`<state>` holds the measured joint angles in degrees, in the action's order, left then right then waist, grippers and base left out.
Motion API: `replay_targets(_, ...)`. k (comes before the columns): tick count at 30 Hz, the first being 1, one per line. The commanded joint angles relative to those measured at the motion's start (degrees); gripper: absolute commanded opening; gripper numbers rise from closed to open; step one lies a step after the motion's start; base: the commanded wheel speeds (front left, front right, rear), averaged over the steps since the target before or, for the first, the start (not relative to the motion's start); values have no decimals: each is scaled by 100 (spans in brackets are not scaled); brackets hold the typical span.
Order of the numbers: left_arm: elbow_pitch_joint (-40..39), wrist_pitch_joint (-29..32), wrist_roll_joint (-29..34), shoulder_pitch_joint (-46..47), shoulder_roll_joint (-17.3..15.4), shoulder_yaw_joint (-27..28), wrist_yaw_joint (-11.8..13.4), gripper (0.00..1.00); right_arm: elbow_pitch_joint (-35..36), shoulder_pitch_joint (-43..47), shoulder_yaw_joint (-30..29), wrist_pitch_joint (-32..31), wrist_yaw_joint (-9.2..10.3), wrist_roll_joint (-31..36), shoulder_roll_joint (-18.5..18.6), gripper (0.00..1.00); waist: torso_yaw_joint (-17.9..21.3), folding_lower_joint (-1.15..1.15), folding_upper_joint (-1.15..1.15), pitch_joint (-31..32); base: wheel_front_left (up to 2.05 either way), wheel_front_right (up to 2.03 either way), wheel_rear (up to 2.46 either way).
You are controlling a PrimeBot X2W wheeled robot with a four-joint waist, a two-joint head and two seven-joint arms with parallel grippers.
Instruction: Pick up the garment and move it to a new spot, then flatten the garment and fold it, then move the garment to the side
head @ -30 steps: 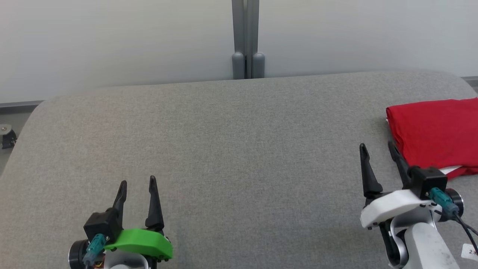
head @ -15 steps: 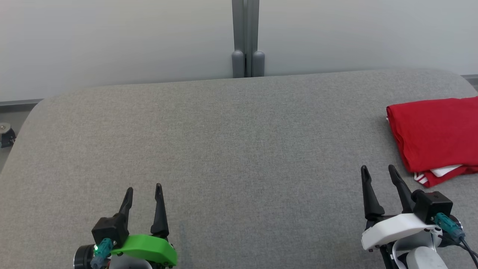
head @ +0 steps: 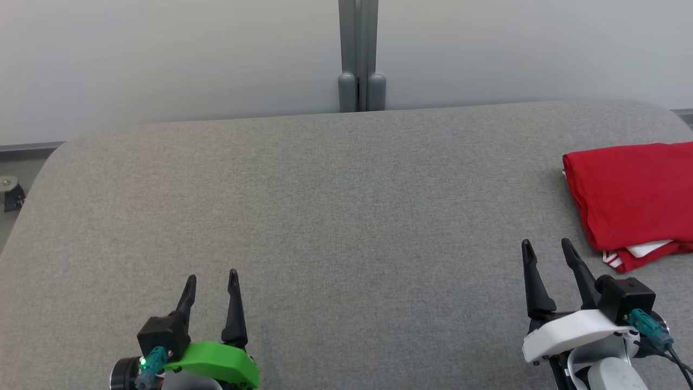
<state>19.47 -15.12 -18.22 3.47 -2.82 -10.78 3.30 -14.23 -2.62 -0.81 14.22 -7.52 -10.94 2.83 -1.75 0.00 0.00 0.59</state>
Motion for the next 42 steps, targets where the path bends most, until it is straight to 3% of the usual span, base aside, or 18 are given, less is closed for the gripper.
replay_targets(1, 20, 0, -31, 7, -17, 7, 28, 100, 17, 58, 9, 34, 6, -24, 12, 100, -4, 0, 0, -1, 0, 0, 0)
replay_targets(4, 9, 0, -12, 27, -17, 2, 37, 100, 10, 61, 25, 35, 6, -30, 12, 100, -13, 0, 0, -1, 0, 0, 0)
replay_targets(5, 20, 2, -12, -2, 1, -5, 4, 0, -23, 1, 15, -1, 0, -6, -3, 0, -13, 0, 0, -1, 0, 0, 0)
replay_targets(9, 183, 29, -87, -61, 5, -2, -5, 0, -197, 50, 1, -42, 0, -87, -36, 0, -12, 0, 0, -1, 0, 0, 0)
replay_targets(42, -139, 866, -2962, 113, -1, 687, -401, 0, -106, -153, -227, -840, 2, -3249, -15, 0, 37, 0, 0, -16, 0, 0, 0)
